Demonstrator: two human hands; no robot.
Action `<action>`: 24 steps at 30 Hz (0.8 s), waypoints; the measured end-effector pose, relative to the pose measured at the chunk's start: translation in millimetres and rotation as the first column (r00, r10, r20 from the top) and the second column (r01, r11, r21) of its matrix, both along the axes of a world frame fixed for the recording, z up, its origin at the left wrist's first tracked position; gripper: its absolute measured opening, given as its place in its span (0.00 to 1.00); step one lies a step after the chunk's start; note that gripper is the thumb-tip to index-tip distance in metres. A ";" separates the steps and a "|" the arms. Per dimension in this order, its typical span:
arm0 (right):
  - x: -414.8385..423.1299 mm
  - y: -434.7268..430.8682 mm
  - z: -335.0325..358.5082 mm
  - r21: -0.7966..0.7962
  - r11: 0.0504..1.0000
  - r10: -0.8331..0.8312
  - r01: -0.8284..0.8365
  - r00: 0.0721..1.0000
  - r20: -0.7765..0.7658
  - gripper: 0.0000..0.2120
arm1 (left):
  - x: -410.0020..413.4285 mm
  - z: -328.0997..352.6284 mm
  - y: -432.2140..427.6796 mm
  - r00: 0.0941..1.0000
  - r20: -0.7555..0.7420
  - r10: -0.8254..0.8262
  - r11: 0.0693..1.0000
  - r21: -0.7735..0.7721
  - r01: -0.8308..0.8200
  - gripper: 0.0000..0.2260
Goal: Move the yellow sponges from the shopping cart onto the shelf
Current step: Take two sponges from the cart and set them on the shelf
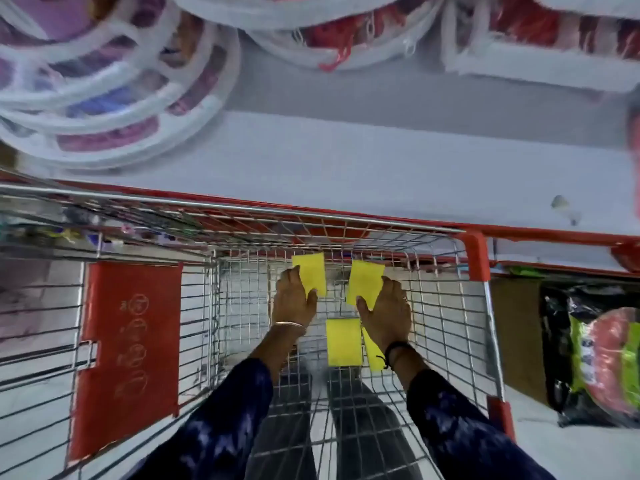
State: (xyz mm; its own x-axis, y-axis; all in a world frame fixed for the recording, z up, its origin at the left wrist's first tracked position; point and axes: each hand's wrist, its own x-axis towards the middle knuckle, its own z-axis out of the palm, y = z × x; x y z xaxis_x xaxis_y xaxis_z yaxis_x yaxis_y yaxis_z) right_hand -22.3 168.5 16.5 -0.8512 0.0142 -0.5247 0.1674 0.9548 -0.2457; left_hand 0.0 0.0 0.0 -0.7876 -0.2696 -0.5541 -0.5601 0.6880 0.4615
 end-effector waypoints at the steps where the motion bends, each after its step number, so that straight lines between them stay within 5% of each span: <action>1: -2.0 -1.5 -8.3 0.019 1.000 -0.023 0.022 0.999 0.036 0.36 | -3.5 -9.6 -0.2 0.998 0.038 0.048 0.999 0.001 -0.048 0.31; 11: -14.8 -18.6 -63.1 0.106 0.991 -0.084 0.075 0.993 0.079 0.50 | -42.4 -57.4 5.2 0.961 0.189 0.204 0.979 -0.060 -0.196 0.47; 24: -10.7 -13.9 -20.4 0.024 0.991 -0.130 0.129 0.990 0.045 0.50 | -25.3 -9.7 10.2 0.972 0.215 0.093 0.995 -0.054 -0.083 0.44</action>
